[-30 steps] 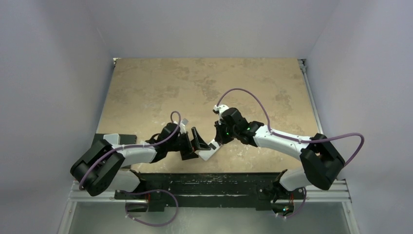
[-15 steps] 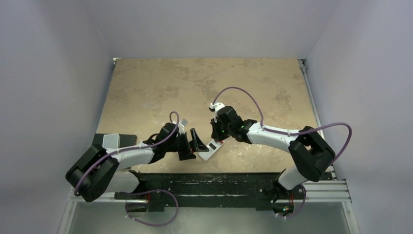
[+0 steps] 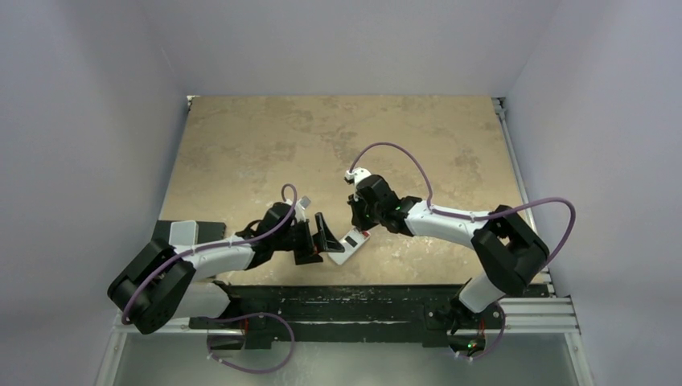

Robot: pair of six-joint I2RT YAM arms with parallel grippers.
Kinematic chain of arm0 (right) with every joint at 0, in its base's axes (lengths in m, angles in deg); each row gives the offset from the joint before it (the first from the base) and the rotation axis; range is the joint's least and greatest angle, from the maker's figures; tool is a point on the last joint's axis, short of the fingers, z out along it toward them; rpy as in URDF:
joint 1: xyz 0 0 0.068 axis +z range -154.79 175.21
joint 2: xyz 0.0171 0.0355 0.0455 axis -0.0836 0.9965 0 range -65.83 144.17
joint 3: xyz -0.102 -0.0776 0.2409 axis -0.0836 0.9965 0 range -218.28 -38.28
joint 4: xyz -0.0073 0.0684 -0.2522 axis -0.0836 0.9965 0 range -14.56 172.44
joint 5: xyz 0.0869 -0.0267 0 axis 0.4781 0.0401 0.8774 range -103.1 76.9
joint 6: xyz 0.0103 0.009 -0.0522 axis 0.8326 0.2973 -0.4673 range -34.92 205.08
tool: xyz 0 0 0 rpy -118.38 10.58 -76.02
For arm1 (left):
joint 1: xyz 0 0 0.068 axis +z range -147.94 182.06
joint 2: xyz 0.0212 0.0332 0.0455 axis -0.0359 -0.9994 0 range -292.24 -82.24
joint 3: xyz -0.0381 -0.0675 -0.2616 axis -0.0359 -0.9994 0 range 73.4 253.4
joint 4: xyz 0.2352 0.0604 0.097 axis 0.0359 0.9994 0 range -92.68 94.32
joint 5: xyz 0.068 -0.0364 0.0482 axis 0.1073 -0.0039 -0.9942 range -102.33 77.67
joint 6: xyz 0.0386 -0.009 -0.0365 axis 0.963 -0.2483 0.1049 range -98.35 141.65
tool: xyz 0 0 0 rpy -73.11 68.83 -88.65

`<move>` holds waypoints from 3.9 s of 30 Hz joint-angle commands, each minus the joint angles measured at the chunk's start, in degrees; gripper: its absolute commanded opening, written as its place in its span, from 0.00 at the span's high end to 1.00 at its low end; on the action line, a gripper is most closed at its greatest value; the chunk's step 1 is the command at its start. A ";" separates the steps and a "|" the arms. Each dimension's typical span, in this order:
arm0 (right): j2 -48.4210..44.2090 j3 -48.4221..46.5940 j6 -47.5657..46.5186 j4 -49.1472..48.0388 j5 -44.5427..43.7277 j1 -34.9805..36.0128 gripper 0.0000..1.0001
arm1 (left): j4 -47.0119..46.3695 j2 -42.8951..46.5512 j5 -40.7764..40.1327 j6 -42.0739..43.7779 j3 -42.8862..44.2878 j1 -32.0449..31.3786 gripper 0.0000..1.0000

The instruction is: Load the batteries into the remote control

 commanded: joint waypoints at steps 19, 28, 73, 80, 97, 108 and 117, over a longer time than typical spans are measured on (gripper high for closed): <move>0.38 -0.01 -1.92 -3.54 -1.76 0.08 0.83 | -1.50 -0.53 1.47 1.61 2.17 0.49 0.01; -0.70 1.08 -1.86 -3.98 -1.17 0.09 0.79 | -1.83 -0.97 1.56 1.66 2.19 0.48 0.01; -0.50 -10.68 -0.37 7.37 -3.53 -0.54 0.59 | 4.57 9.96 -0.66 -0.68 -2.26 -7.55 0.01; 5.10 -14.29 -0.87 9.92 0.34 -2.83 0.75 | 0.70 11.07 -5.92 -5.00 -2.43 -15.70 0.01; 13.70 -18.43 -1.66 13.00 3.34 -4.62 1.00 | -14.49 -5.41 -7.65 -6.73 0.97 -20.03 0.33; 13.92 -14.82 -1.58 11.20 3.35 -4.67 1.00 | -14.62 -11.11 -9.48 -5.64 4.93 -20.04 0.38; 11.64 -10.80 -1.84 10.12 3.88 -4.68 1.00 | -12.30 -13.01 -11.79 -4.10 7.13 -19.67 0.38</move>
